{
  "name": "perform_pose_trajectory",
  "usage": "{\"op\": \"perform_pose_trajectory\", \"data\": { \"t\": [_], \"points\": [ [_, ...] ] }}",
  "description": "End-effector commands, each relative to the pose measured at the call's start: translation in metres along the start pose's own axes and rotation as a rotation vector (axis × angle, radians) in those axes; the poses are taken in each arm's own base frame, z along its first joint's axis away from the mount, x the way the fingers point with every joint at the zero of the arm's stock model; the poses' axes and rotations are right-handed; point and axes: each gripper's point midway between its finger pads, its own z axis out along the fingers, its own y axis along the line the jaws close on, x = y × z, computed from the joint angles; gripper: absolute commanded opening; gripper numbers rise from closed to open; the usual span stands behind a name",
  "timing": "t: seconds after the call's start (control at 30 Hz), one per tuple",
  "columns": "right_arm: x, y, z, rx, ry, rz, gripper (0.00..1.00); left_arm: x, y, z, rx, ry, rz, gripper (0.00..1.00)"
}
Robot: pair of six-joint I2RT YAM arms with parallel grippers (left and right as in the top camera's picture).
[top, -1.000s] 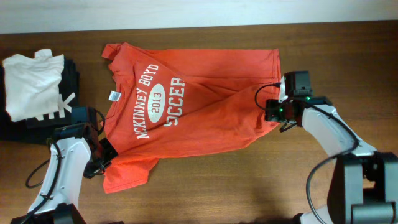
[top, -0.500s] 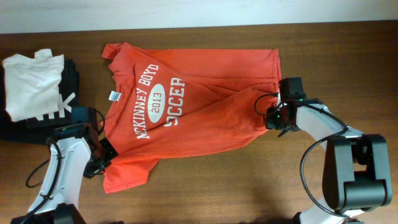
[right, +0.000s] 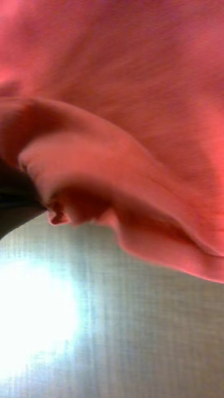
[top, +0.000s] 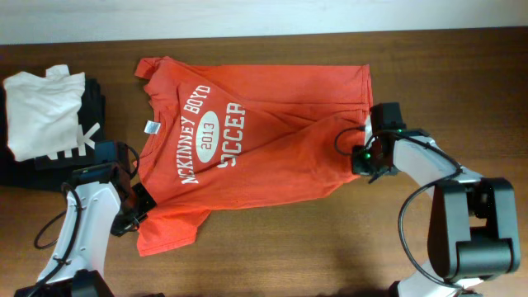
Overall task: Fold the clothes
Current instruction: 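Lift the shirt with both grippers, shake it out, and lay it flat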
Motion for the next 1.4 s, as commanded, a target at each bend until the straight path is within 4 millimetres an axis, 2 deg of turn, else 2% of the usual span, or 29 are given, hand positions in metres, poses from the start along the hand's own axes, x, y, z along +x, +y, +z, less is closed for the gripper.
{"op": "perform_pose_trajectory", "data": {
  "t": [0.0,0.07,0.1,0.17,0.23,0.3,0.43,0.5,0.53,0.63,0.7,0.73,0.8,0.87,0.93,1.03,1.17,1.23,1.27,1.3,1.33,1.37],
  "points": [
    [-0.014,0.007,-0.048,-0.021,-0.082,-0.003,0.04,-0.004,-0.014,-0.009,0.086,0.001,0.087,0.0],
    [-0.024,0.01,-0.097,-0.032,-0.167,-0.003,0.04,-0.013,-0.034,-0.027,0.193,-0.021,0.167,0.0],
    [-0.024,0.008,-0.123,-0.032,-0.202,0.026,0.04,-0.023,-0.041,-0.042,0.229,-0.056,0.168,0.0],
    [-0.022,-0.001,-0.159,-0.029,-0.245,0.059,0.04,-0.038,-0.05,-0.072,0.286,-0.129,0.175,0.0],
    [-0.015,-0.016,-0.193,-0.018,-0.279,0.105,0.04,-0.051,-0.053,-0.111,0.332,-0.228,0.2,0.0],
    [-0.01,-0.027,-0.215,-0.007,-0.302,0.137,0.04,-0.056,-0.05,-0.144,0.355,-0.308,0.223,0.0],
    [0.002,-0.044,-0.282,0.025,-0.373,0.153,0.04,-0.052,-0.035,-0.227,0.41,-0.501,0.234,0.0],
    [0.007,-0.045,-0.304,0.029,-0.384,0.165,0.04,-0.046,-0.027,-0.261,0.438,-0.589,0.23,0.0],
    [0.011,-0.045,-0.321,0.032,-0.404,0.17,0.04,-0.042,-0.021,-0.287,0.46,-0.658,0.226,0.0],
    [0.015,-0.046,-0.363,0.04,-0.482,0.183,0.04,-0.032,-0.009,-0.337,0.502,-0.793,0.219,0.0],
    [0.02,-0.049,-0.401,0.053,-0.571,0.203,0.04,-0.023,0.001,-0.371,0.531,-0.888,0.213,0.0],
    [0.023,-0.051,-0.415,0.06,-0.607,0.213,0.04,-0.02,0.004,-0.382,0.542,-0.921,0.21,0.0],
    [0.027,-0.053,-0.459,0.078,-0.743,0.227,0.04,-0.015,0.009,-0.401,0.558,-0.974,0.206,0.0],
    [0.025,-0.05,-0.485,0.08,-0.836,0.214,0.04,-0.018,0.008,-0.406,0.567,-0.994,0.206,0.0],
    [0.012,-0.049,-0.493,0.068,-0.876,0.202,0.04,-0.029,-0.003,-0.41,0.596,-0.998,0.222,0.0],
    [-0.025,-0.055,-0.463,0.043,-0.778,0.202,0.04,-0.064,-0.035,-0.404,0.651,-0.96,0.262,0.0],
    [-0.109,-0.062,-0.396,-0.046,-0.655,0.159,0.04,-0.136,-0.099,-0.369,0.706,-0.887,0.322,0.0],
    [-0.154,-0.069,-0.372,-0.069,-0.674,0.147,0.04,-0.175,-0.132,-0.368,0.731,-0.968,0.365,0.0],
    [-0.169,-0.069,-0.368,-0.093,-0.699,0.138,0.04,-0.189,-0.144,-0.372,0.749,-1.014,0.372,0.0],
    [-0.194,-0.068,-0.367,-0.123,-0.758,0.125,0.04,-0.205,-0.157,-0.381,0.775,-1.088,0.38,0.0],
    [-0.214,-0.071,-0.376,-0.139,-0.835,0.154,0.04,-0.221,-0.168,-0.395,0.803,-1.182,0.382,0.0],
    [-0.224,-0.072,-0.388,-0.152,-0.898,0.176,0.04,-0.231,-0.171,-0.408,0.826,-1.25,0.373,0.0]
  ]
}}
